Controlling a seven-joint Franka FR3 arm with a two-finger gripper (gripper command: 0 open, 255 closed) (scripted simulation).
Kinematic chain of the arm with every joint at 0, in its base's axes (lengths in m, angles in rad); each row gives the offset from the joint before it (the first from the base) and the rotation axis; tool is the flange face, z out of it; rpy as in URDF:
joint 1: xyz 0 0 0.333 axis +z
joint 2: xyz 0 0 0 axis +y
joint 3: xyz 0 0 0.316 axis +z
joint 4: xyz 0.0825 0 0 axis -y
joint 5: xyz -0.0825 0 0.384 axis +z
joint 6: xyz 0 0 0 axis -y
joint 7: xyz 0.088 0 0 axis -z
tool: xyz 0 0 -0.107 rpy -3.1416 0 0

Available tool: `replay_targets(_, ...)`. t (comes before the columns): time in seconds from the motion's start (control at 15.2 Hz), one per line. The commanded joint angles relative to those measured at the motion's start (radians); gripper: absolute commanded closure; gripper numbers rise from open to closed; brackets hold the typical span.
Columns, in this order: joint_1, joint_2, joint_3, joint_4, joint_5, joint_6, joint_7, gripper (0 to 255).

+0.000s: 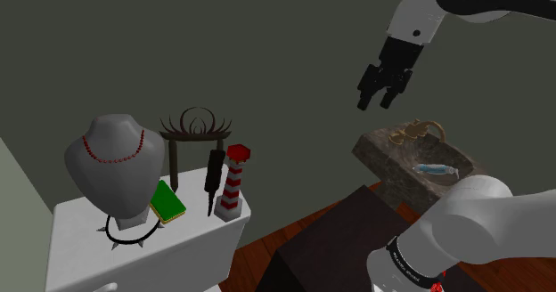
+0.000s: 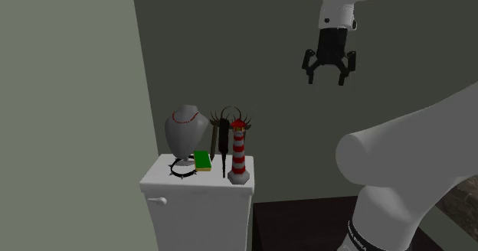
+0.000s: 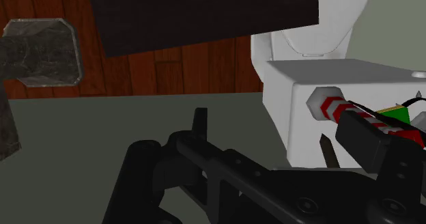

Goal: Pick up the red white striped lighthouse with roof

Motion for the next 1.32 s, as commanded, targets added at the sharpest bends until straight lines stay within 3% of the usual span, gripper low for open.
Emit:
replay_targets(0.0, 0.0, 0.0, 0.0, 0.0, 0.0, 0.0, 0.0, 0)
replay_targets(0.66, 0.045, 0.259, 0.088, -0.003, 0.209, 0.206, 0.162, 0)
replay_targets(1.25, 0.093, 0.549, 0.151, 0.093, 0.379, 0.382, 0.26, 0)
